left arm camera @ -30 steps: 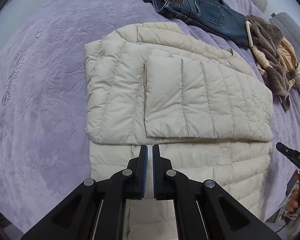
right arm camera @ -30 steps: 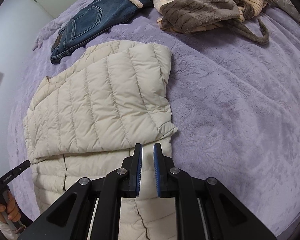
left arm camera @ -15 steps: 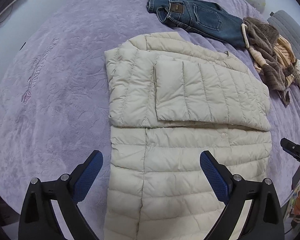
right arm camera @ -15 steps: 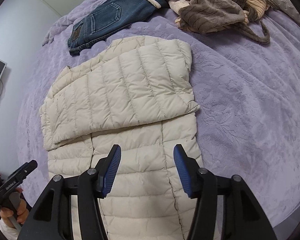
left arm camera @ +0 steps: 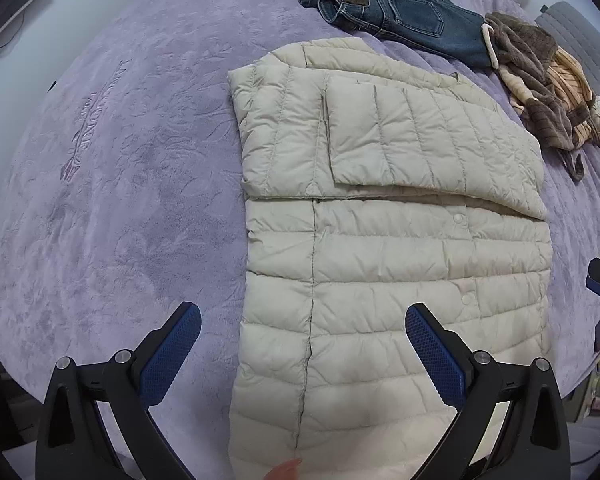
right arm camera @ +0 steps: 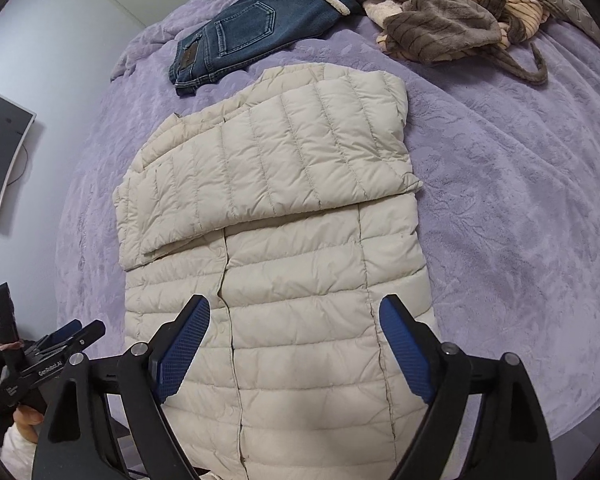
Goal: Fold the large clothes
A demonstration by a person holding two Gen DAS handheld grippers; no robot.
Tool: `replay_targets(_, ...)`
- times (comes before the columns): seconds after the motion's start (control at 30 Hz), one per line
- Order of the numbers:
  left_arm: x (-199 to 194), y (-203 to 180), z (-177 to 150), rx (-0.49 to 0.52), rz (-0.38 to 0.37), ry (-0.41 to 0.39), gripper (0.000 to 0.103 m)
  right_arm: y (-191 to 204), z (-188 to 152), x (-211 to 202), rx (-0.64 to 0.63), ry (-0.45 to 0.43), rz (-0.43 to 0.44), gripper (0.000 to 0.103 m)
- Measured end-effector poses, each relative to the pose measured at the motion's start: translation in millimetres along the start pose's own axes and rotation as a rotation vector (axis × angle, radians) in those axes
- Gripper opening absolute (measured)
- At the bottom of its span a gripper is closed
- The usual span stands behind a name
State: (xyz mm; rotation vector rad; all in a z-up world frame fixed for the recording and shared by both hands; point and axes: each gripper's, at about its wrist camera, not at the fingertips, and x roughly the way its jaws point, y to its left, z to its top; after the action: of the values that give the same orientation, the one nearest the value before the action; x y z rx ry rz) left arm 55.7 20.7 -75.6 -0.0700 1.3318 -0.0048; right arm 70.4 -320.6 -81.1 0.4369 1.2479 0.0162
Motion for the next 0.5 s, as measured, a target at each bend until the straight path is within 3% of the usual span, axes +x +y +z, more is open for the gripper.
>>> replay_targets(0.27, 14.1, 37.4, -29.1, -0.034, 0.058, 0.073, 0.102, -12.8, -21.5, 3.8, 0.043, 0.104, 0.049, 0.089)
replay_targets(0.5, 40.3, 70.6, -64.5, -0.1, -0.075, 0.209, 0.102, -47.7, -41.5, 9.3, 0.126, 0.192, 0.053, 0.089)
